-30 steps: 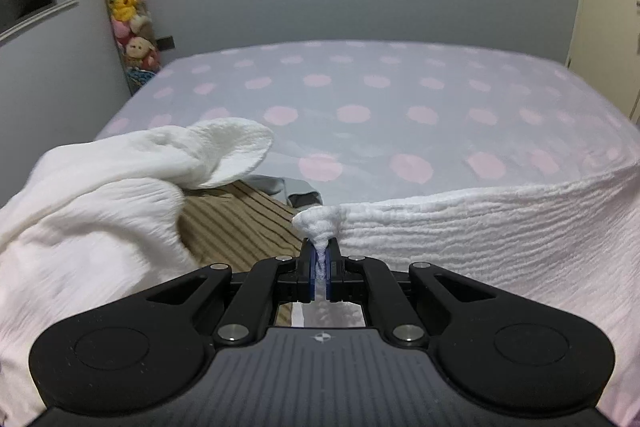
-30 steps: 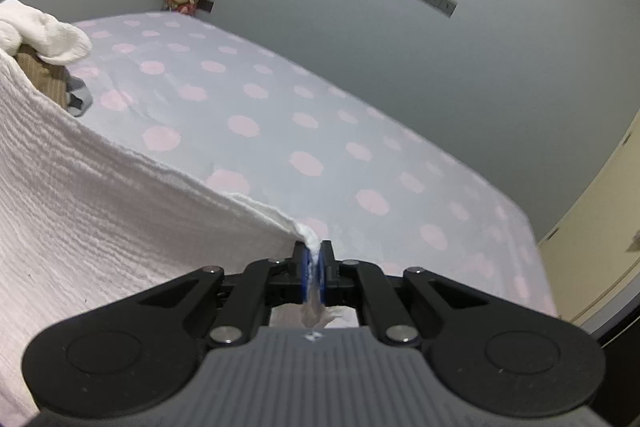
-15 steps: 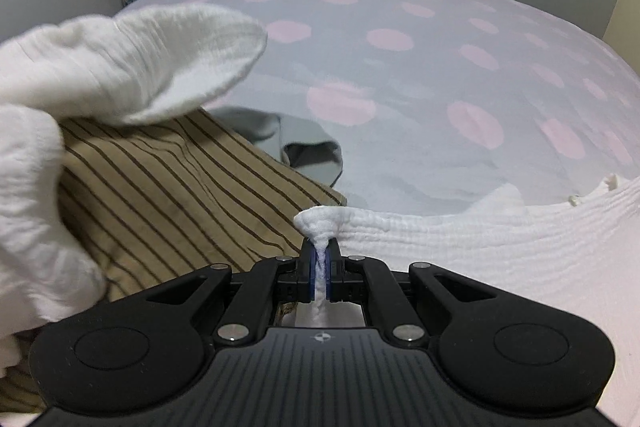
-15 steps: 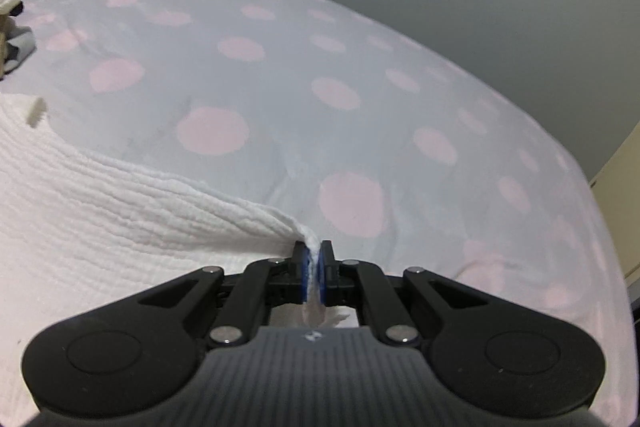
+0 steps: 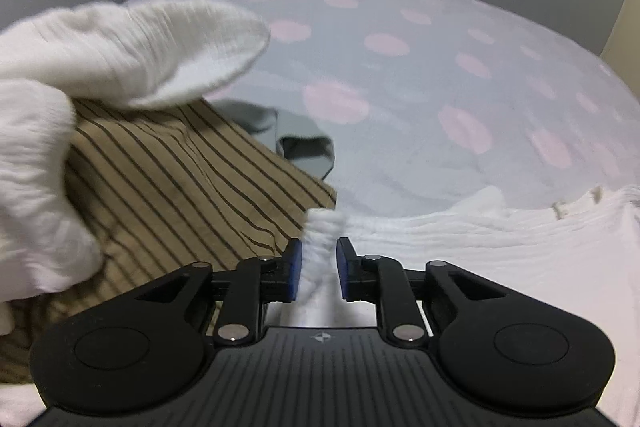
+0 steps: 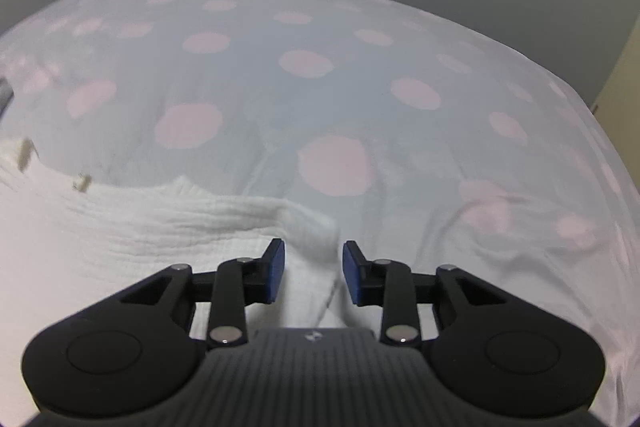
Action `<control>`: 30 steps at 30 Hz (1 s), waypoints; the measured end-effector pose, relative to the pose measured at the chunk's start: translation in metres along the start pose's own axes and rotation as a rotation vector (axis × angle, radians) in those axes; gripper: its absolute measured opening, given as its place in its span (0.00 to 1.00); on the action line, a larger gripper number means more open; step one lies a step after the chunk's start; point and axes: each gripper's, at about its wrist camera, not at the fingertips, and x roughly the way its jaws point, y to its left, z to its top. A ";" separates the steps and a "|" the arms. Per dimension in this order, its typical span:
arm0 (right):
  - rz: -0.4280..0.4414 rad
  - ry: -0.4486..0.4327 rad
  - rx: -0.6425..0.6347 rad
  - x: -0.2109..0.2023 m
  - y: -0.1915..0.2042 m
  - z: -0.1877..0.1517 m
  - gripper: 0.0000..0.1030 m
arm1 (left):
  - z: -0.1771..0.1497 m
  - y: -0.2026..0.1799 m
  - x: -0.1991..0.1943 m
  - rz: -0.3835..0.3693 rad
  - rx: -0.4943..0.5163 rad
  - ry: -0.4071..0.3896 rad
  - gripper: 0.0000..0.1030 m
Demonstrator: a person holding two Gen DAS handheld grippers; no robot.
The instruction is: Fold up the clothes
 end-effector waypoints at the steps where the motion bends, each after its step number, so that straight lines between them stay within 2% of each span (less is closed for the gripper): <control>1: 0.003 -0.005 0.021 -0.009 -0.003 -0.001 0.37 | 0.000 -0.001 -0.008 -0.005 -0.003 -0.005 0.18; 5: 0.037 -0.007 0.143 -0.048 -0.019 -0.017 0.39 | -0.008 -0.006 -0.039 -0.025 -0.034 0.000 0.18; 11: 0.121 0.035 0.307 -0.107 -0.024 -0.072 0.39 | -0.043 -0.009 -0.078 -0.051 -0.129 0.038 0.24; 16: 0.159 0.109 0.427 -0.135 -0.024 -0.131 0.39 | -0.076 -0.010 -0.106 -0.074 -0.219 0.069 0.24; 18: 0.165 0.152 0.498 -0.141 -0.030 -0.152 0.42 | -0.086 -0.009 -0.118 -0.073 -0.247 0.073 0.25; 21: 0.208 0.199 0.593 -0.142 -0.037 -0.173 0.42 | -0.095 -0.009 -0.134 -0.071 -0.288 0.068 0.25; 22: 0.230 0.207 0.615 -0.142 -0.038 -0.178 0.41 | -0.098 -0.008 -0.140 -0.071 -0.302 0.065 0.25; 23: 0.252 0.216 0.636 -0.143 -0.039 -0.183 0.32 | -0.101 -0.008 -0.146 -0.075 -0.315 0.057 0.25; 24: 0.263 0.216 0.639 -0.146 -0.037 -0.188 0.13 | -0.103 -0.009 -0.153 -0.082 -0.326 0.048 0.25; 25: 0.261 0.218 0.636 -0.145 -0.036 -0.190 0.06 | -0.105 -0.010 -0.159 -0.089 -0.333 0.040 0.25; 30: 0.166 0.259 0.609 -0.146 -0.037 -0.198 0.06 | -0.111 -0.022 -0.182 -0.105 -0.339 0.005 0.26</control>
